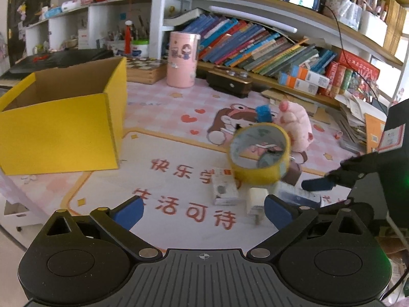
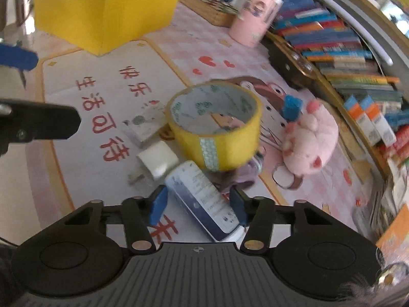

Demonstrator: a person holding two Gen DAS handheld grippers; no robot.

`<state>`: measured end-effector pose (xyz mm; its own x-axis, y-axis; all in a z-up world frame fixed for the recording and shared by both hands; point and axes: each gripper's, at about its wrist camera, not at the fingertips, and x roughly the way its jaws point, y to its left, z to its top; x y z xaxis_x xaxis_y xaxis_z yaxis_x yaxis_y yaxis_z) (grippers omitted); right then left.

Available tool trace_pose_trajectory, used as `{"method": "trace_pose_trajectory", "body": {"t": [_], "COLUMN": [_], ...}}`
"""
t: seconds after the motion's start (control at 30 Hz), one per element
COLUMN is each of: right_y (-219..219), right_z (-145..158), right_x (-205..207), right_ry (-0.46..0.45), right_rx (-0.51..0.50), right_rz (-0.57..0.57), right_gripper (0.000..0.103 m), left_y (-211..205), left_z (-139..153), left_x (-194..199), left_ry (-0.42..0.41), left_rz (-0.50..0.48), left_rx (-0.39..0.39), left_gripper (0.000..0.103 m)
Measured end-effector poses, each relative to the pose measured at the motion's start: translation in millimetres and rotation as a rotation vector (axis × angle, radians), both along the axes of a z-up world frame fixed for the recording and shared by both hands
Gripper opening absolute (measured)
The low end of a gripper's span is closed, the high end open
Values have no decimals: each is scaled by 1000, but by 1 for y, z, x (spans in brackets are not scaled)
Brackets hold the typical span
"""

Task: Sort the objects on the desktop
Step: 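Grasp the white spray bottle with the right tool while the left tool grasps the white charger plug, then lift both held items and carry them toward the yellow box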

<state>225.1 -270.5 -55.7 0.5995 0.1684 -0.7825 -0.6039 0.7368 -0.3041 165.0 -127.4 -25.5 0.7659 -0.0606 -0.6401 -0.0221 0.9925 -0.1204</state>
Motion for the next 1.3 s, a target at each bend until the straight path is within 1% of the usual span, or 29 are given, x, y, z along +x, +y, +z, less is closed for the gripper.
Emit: {"method": "trace_pose_trajectory", "body": {"t": [0.07,0.1,0.13,0.17,0.2,0.27,0.3,0.37,0.47,0.53,0.57,0.67,0.73,0.87,0.97,1.07,1.2,1.3], "right_y": [-10,-17,-25,-34,-41,-55,-60,-64,-66,-67,-68,-66,-65,-61,-60,-60,-64,-64], "right_z": [2,3,5,7,9,10,11,11,10,10,9,8,7,3,1,0,0,1], "right_x": [2,2,3,5,6,5,2,-3,-10,-11,-11,-9,-8,-4,-1,2,4,4], "right_ry": [21,48,78,112,139,184,196,203,190,188,188,180,175,167,168,170,186,185], "right_rx": [14,34,72,125,166,243,269,296,286,287,289,276,262,241,245,254,279,287], "right_rz": [-57,-101,-150,-208,-257,-357,-388,-426,-428,-423,-419,-411,-406,-392,-392,-390,-396,-408], "right_gripper": [31,30,30,30,30,30,30,30,30,31,31,31,31,31,31,31,31,30], "left_y": [-7,-11,-16,-21,-26,-37,-43,-54,-64,-67,-68,-68,-69,-70,-67,-62,-56,-49], "left_z": [-2,-3,-5,-7,-10,-14,-17,-23,-31,-35,-37,-44,-47,-47,-47,-46,-41,-35], "left_x": [5,8,12,15,19,25,28,34,42,48,50,57,58,57,57,56,52,48], "left_ry": [6,10,17,26,35,42,44,56,74,83,88,120,115,101,104,112,97,88], "left_rz": [-22,-38,-56,-74,-96,-147,-172,-218,-243,-246,-247,-239,-236,-247,-251,-249,-233,-212], "left_rx": [-1,2,9,15,24,42,56,83,110,130,135,136,143,157,141,108,68,24], "left_gripper": [97,95,92,85,81,66,63,46,37,35,32,26,24,24,24,23,23,23]}}
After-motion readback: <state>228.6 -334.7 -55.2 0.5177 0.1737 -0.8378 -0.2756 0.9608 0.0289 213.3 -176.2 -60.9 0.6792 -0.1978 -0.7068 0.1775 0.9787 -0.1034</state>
